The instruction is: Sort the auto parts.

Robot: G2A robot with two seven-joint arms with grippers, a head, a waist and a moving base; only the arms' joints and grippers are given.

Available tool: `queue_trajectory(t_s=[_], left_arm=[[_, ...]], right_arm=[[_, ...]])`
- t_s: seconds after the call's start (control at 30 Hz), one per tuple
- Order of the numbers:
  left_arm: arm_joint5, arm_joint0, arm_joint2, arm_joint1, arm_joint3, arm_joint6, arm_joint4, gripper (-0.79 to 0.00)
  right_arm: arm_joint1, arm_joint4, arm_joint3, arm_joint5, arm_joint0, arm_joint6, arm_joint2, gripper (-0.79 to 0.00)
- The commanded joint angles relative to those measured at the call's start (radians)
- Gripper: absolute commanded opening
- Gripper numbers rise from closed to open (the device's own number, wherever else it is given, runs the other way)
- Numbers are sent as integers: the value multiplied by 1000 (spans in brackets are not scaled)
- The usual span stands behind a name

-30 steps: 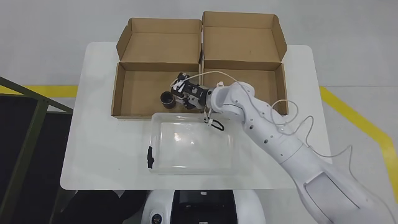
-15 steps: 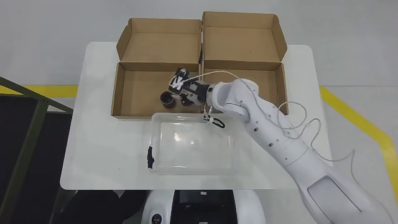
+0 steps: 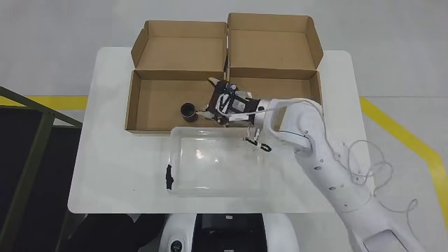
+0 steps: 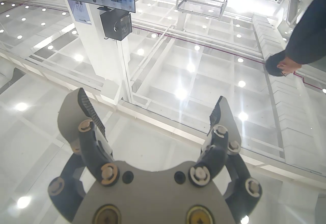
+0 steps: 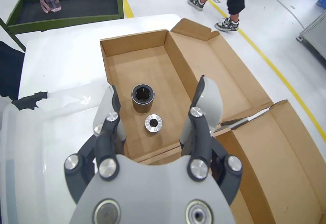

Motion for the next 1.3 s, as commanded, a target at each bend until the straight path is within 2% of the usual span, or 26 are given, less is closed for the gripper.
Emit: queue_trajectory(t_s=[0.0, 0.07, 0.13, 0.57, 0.83, 1.03, 1.27], left_arm=[[0, 0, 0, 0, 0, 0, 0, 0], [0, 0, 0, 0, 0, 0, 0, 0], [0, 0, 0, 0, 0, 0, 0, 0], [0, 0, 0, 0, 0, 0, 0, 0], [0, 0, 0, 0, 0, 0, 0, 0], [0, 0, 0, 0, 0, 0, 0, 0], [0, 0, 0, 0, 0, 0, 0, 0]], right_arm=[[10, -11, -36, -4, -39, -22, 45, -175], [21, -29, -70, 3, -82, -45, 93, -123], [31, -25, -93, 0, -126, -79, 141, 0], [81, -43, -159, -52, -358, -280, 426, 0], [102, -96, -145, -86, -454, -416, 542, 0], [115, -137, -126, -73, -546, -551, 647, 0], [127, -118, -154, -69, -665, -640, 779, 0]])
